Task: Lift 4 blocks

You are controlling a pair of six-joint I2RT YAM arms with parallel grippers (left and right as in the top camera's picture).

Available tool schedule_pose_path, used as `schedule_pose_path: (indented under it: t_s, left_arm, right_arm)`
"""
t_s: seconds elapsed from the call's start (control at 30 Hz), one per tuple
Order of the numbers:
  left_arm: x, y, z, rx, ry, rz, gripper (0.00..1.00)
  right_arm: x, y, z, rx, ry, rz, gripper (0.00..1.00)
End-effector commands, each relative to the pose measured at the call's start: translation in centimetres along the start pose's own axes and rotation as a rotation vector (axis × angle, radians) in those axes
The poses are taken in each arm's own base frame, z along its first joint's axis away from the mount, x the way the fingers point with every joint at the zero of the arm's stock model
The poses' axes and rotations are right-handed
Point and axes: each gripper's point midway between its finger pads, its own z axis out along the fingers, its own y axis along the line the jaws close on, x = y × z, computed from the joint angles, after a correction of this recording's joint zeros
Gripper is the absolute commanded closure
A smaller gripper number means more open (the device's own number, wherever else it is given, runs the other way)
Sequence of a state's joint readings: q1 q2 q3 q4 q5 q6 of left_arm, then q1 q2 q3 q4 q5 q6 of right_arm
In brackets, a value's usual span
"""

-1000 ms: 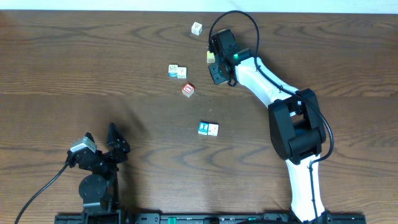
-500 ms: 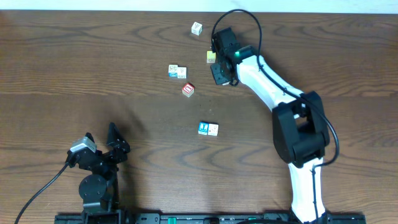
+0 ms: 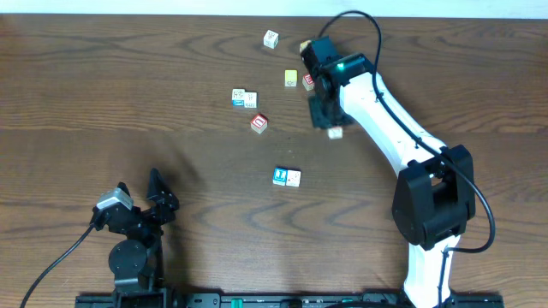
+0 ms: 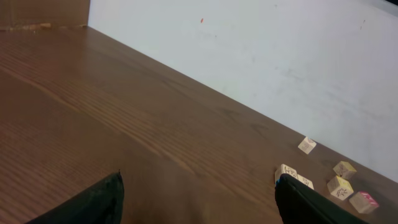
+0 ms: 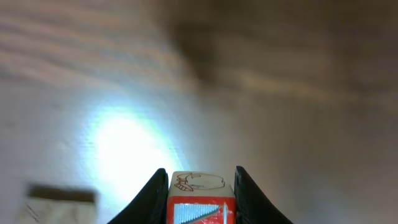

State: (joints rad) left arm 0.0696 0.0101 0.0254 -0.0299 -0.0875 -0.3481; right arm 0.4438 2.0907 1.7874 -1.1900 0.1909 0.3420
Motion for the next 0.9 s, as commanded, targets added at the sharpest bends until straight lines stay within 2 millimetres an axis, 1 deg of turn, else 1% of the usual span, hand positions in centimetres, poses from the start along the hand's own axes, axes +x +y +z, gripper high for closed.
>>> schedule_pose_path:
  t_s: [0.0, 0.1, 0.2, 0.3, 0.37, 0.43, 0.47, 0.53, 0.6, 0.63, 0.67, 0.73, 0.8, 0.87]
  left_arm:
    - [1.6, 0.8, 0.1, -0.026, 0.045, 0.000, 0.21]
    - [1.6, 0.8, 0.1, -0.026, 0.045, 0.000, 0.22]
    - [1.6, 0.8, 0.1, -0.026, 0.045, 0.000, 0.21]
    - [1.6, 0.8, 0.1, -0.026, 0.045, 0.000, 0.21]
    - [1.6, 0.8, 0.1, -0.026, 0.045, 0.000, 0.22]
    - [1.6, 0.8, 0.1, -0.026, 0.045, 0.000, 0.21]
    - [1.6, 0.8, 0.1, -0.026, 0.044, 0.000, 0.21]
    - [1.6, 0.8, 0.1, -0.026, 0.045, 0.000, 0.21]
    - [1.6, 0.8, 0.1, -0.026, 0.045, 0.000, 0.21]
    - [1.6, 0.8, 0.1, -0.026, 0.045, 0.000, 0.22]
    - [1.6, 0.8, 0.1, -0.026, 0.045, 0.000, 0.22]
    - [1.6, 0.8, 0.1, -0.026, 0.045, 0.000, 0.22]
    - [1.6, 0.8, 0.1, -0.026, 0.045, 0.000, 0.21]
    - [1.6, 0.8, 0.1, -0.026, 0.045, 0.000, 0.22]
  right_arm:
    - [0.4, -0.6, -2.5, 0.034, -0.034, 0.081, 0.99]
    - [1.0, -0.1, -4.7, 0.020, -0.067, 0.062, 0.99]
    - [1.3, 0.2, -7.8, 0.007, -0.135, 0.049, 0.99]
    - [2.0, -0.8, -11.3, 0.051, -0.236, 0.066, 0.99]
    - [3.0, -1.7, -13.1, 0.077, -0.293, 0.080, 0.99]
    - [4.3, -2.6, -13.8, 0.092, -0.329, 0.102, 0.99]
    - [5.0, -3.0, -13.7, 0.090, -0.337, 0.106, 0.99]
    - [6.8, -3.7, -12.4, 0.076, -0.341, 0.134, 0.99]
    - [8.6, -3.8, -10.2, 0.040, -0.336, 0.161, 0.99]
    - [9.1, -3.5, -9.2, 0.020, -0.337, 0.168, 0.99]
    - [9.7, -3.0, -7.8, -0.012, -0.340, 0.170, 0.99]
    - [10.3, -1.7, -5.9, -0.073, -0.352, 0.166, 0.99]
    - [10.4, -0.2, -4.4, -0.135, -0.358, 0.171, 0.96]
    - [10.1, 0.9, -3.2, -0.175, -0.365, 0.173, 0.95]
